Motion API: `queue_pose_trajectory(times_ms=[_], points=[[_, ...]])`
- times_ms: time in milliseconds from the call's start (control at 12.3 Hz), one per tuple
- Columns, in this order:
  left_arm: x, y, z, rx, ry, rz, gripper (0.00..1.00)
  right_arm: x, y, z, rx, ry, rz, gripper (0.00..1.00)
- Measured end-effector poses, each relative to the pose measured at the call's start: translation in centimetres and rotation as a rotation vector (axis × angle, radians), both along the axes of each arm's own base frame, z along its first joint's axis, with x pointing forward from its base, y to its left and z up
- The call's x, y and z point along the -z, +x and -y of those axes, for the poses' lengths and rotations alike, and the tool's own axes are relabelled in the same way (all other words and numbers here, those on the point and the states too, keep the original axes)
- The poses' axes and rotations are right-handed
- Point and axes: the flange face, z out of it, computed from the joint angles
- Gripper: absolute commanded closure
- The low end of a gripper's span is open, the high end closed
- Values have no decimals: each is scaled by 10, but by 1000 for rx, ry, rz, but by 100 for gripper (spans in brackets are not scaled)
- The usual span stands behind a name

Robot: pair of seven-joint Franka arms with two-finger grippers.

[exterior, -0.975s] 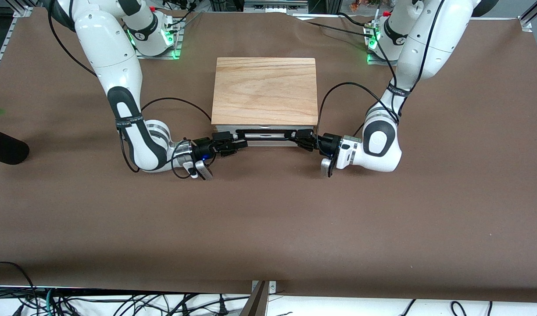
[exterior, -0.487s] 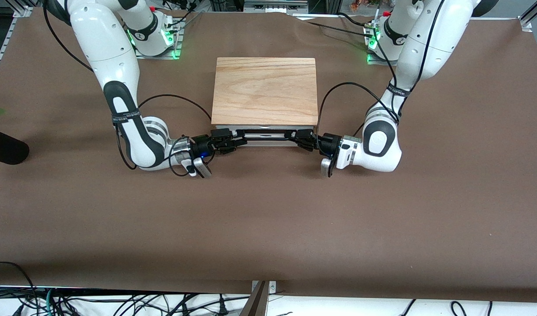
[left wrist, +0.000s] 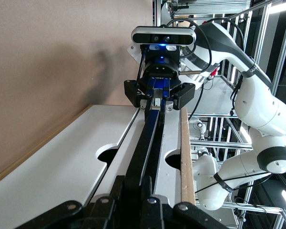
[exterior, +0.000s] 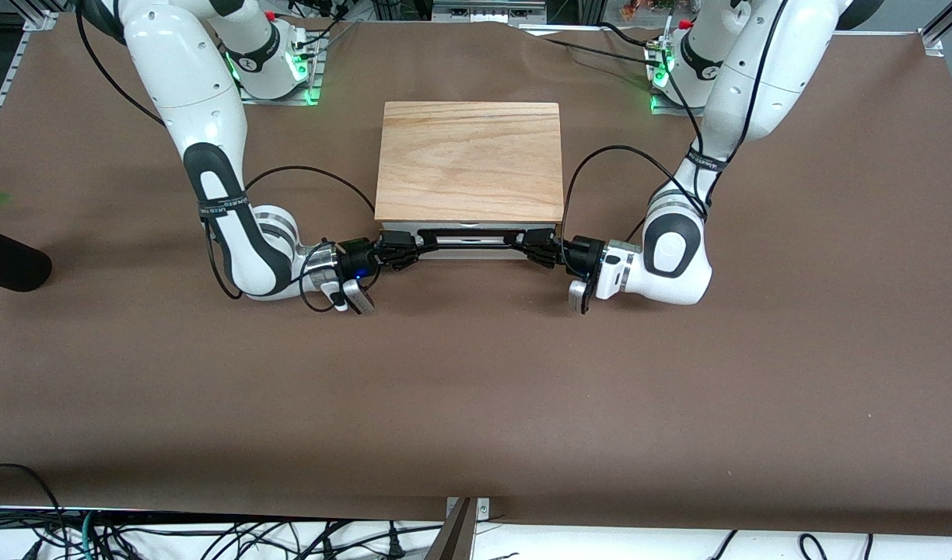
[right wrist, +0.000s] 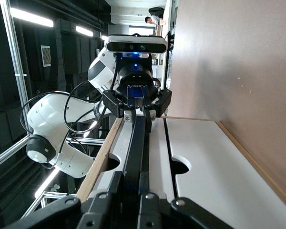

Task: Pull top drawer with both arms simultaneously
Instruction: 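Pull the drawer out of the cabinet with both grippers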

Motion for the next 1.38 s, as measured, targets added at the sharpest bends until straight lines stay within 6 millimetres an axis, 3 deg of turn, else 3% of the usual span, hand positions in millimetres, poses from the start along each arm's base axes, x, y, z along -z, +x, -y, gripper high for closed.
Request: queue_pose_trajectory(times_ms=[569,1381], points=[[-2,5,0,-10,9,1,100,-3,6,0,8,-16,1,98],[-8,59,-1,-66,30,-8,100,-9,63,3,42,-41,0,98]])
